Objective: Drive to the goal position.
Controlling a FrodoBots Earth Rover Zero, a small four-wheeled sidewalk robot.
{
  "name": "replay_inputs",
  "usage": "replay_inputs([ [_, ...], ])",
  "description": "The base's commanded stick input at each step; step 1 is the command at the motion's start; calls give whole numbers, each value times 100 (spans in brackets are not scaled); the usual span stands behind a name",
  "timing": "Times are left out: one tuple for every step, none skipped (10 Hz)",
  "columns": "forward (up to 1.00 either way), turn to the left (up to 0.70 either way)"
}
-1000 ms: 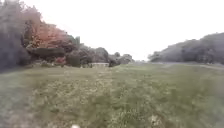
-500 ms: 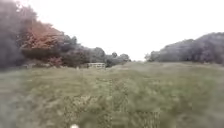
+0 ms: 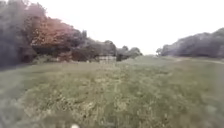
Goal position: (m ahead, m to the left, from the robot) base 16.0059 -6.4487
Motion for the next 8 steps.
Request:
replay_inputs([
  [100, 0],
  [100, 0],
  [100, 0],
  [100, 0],
  [100, 0],
  [100, 0],
  [100, -10],
  [100, -24],
])
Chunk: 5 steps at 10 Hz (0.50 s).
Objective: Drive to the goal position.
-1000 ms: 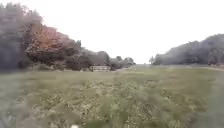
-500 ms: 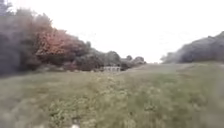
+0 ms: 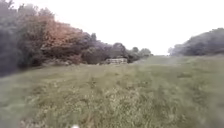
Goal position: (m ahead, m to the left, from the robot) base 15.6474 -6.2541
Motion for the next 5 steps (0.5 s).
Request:
replay_inputs([
  [100, -33],
  [100, -37],
  [100, -40],
  [100, -40],
  [100, -40],
])
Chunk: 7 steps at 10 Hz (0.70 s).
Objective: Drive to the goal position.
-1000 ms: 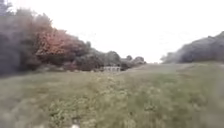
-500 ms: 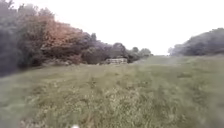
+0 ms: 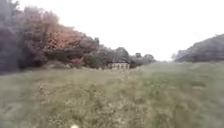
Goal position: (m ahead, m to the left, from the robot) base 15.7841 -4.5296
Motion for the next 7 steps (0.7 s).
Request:
replay_inputs([
  [100, -40],
  [100, -40],
  [100, -40],
  [100, -40],
  [100, -40],
  [100, -40],
  [100, -36],
])
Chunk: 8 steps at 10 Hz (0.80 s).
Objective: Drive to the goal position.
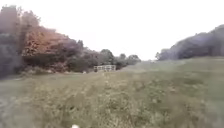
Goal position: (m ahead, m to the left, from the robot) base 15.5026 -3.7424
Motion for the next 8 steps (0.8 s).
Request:
replay_inputs([
  [100, -19],
  [100, 0],
  [100, 0],
  [100, 0],
  [100, 0],
  [100, 0],
  [100, 0],
  [100, 0],
])
